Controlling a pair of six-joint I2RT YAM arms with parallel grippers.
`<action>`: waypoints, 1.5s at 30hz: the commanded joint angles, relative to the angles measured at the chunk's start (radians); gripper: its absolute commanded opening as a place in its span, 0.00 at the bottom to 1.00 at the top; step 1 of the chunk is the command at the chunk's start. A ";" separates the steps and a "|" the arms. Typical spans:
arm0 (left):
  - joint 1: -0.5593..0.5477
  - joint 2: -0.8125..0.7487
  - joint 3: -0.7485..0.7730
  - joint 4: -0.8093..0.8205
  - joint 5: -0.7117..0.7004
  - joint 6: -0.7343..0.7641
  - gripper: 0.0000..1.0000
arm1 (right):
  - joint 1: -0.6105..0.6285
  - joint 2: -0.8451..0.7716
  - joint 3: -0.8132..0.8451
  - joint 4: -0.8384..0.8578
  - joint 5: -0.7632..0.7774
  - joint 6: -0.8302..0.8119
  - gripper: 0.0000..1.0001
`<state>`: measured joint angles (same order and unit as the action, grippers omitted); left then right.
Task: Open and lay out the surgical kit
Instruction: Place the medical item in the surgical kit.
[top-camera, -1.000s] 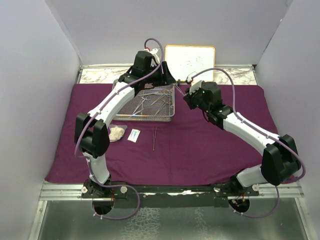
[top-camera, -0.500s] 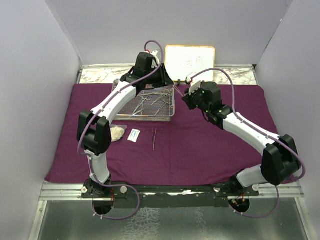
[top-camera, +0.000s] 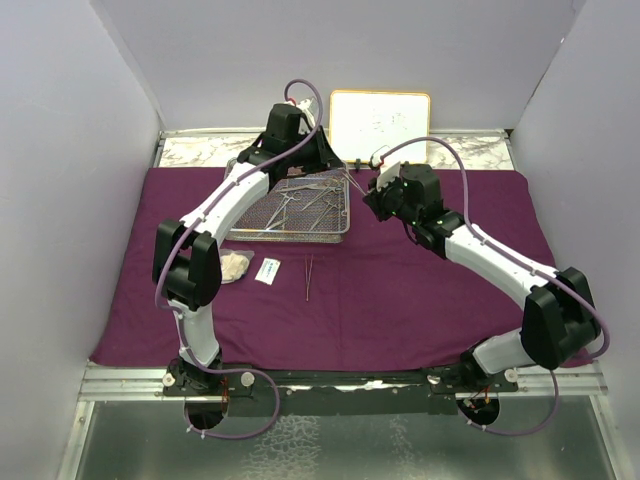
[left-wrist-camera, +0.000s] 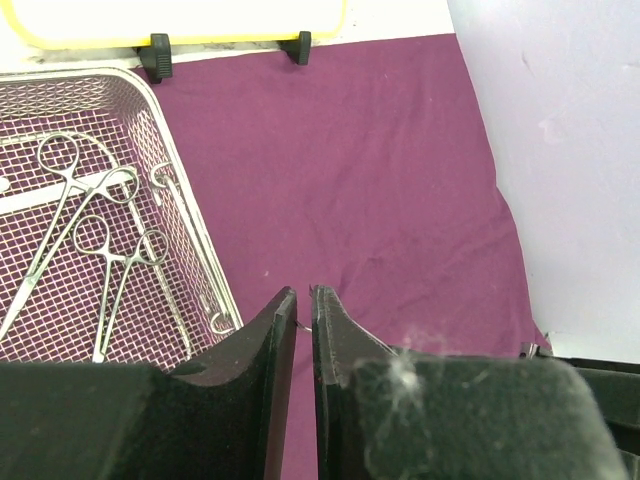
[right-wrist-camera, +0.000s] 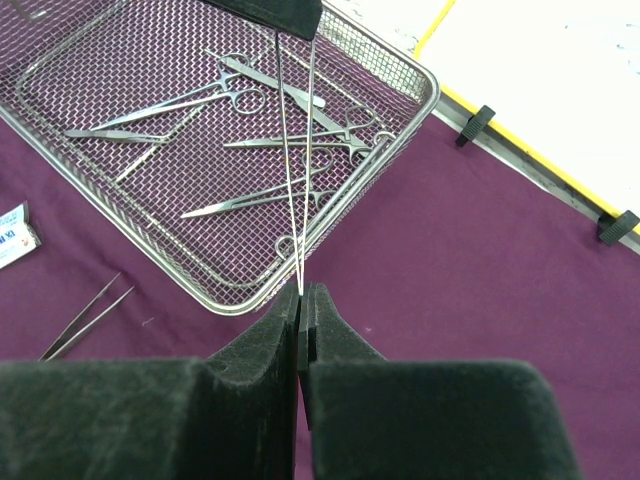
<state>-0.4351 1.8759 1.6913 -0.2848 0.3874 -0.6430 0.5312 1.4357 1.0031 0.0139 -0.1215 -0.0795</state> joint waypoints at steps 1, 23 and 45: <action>0.000 -0.012 -0.012 0.031 0.038 -0.009 0.14 | 0.009 0.012 0.008 0.008 -0.018 0.006 0.01; -0.013 -0.036 -0.029 0.051 0.046 0.279 0.00 | 0.009 0.064 0.071 -0.089 -0.116 0.001 0.06; -0.011 -0.148 -0.197 0.141 0.150 0.575 0.00 | 0.005 0.021 0.071 -0.111 -0.125 -0.037 0.38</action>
<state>-0.4427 1.8000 1.5215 -0.1989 0.4625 -0.1333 0.5312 1.4940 1.0462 -0.0925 -0.2306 -0.0990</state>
